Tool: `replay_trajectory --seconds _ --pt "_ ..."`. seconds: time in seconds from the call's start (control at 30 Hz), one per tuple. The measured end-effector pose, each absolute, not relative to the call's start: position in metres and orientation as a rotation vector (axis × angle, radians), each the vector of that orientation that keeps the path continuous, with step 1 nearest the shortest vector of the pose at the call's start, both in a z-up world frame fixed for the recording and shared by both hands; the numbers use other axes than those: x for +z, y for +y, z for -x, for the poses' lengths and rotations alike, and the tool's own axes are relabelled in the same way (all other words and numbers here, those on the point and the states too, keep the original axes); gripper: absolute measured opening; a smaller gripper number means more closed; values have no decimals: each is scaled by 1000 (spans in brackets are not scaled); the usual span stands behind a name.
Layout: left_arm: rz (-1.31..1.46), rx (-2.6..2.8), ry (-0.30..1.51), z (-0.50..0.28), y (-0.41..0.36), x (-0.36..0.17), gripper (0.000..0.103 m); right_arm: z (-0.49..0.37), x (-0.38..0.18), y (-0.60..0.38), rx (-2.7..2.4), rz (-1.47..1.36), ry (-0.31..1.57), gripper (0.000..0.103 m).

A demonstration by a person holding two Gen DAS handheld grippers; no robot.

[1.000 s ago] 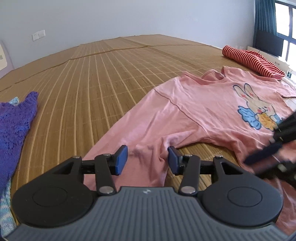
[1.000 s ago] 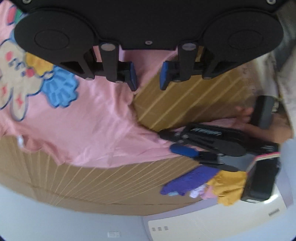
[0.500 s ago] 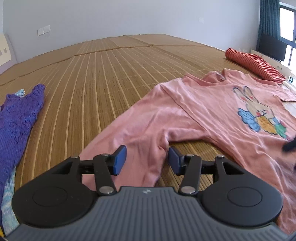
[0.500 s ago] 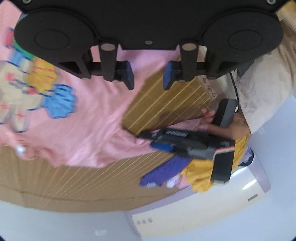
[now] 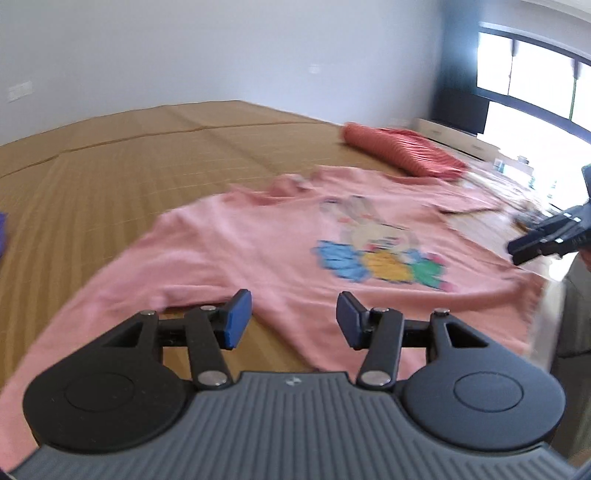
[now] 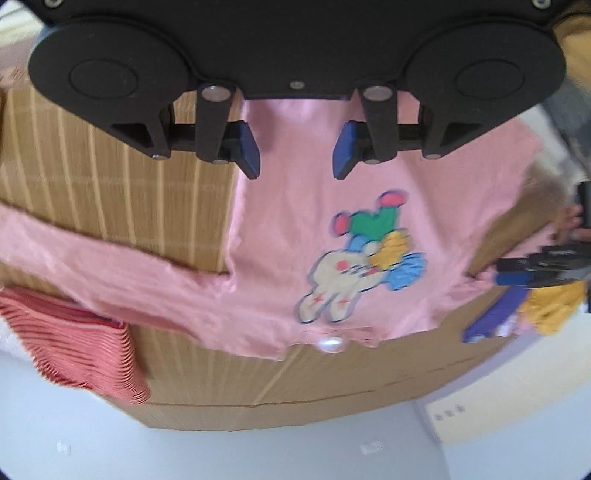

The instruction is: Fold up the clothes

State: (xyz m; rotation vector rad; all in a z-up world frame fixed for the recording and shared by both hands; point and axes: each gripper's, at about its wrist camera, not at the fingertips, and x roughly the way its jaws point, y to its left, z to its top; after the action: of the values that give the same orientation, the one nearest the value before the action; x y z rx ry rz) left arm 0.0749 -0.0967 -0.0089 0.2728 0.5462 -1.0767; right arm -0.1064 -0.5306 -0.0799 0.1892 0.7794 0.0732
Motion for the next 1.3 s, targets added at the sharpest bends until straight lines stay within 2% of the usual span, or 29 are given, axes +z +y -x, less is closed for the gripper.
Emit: replay_trajectory --seconds 0.27,0.33,0.47,0.5,0.57,0.63,0.83,0.9,0.93,1.07,1.3 --pt "-319 -1243 530 -19 -126 -7 58 133 -80 -526 166 -166 810 46" --pt "-344 -1273 529 -3 -126 -5 58 143 -78 -524 228 -156 807 51" --pt "-412 -1272 535 27 -128 -5 58 152 -83 -508 182 30 860 54" --pt "-431 -1260 536 35 -128 -7 58 154 -85 -505 166 72 871 53" --pt "-459 -1227 537 50 -128 -11 58 156 -89 -501 159 95 860 43" --pt "-467 -1198 539 63 -128 -16 58 157 -92 -498 138 120 844 37" --pt "-450 -1159 530 81 -136 -19 59 159 -96 -497 122 190 818 26" --pt "-456 -1166 523 86 -143 -18 59 162 -94 -498 94 189 771 18" --pt "-459 -1177 521 88 -148 -17 59 164 -92 -500 79 180 746 9" --pt "-501 -1217 495 101 -171 -18 59 167 -83 -517 41 9 640 6" --pt "-582 -1274 421 128 -225 -28 60 167 -78 -522 54 -38 615 6"
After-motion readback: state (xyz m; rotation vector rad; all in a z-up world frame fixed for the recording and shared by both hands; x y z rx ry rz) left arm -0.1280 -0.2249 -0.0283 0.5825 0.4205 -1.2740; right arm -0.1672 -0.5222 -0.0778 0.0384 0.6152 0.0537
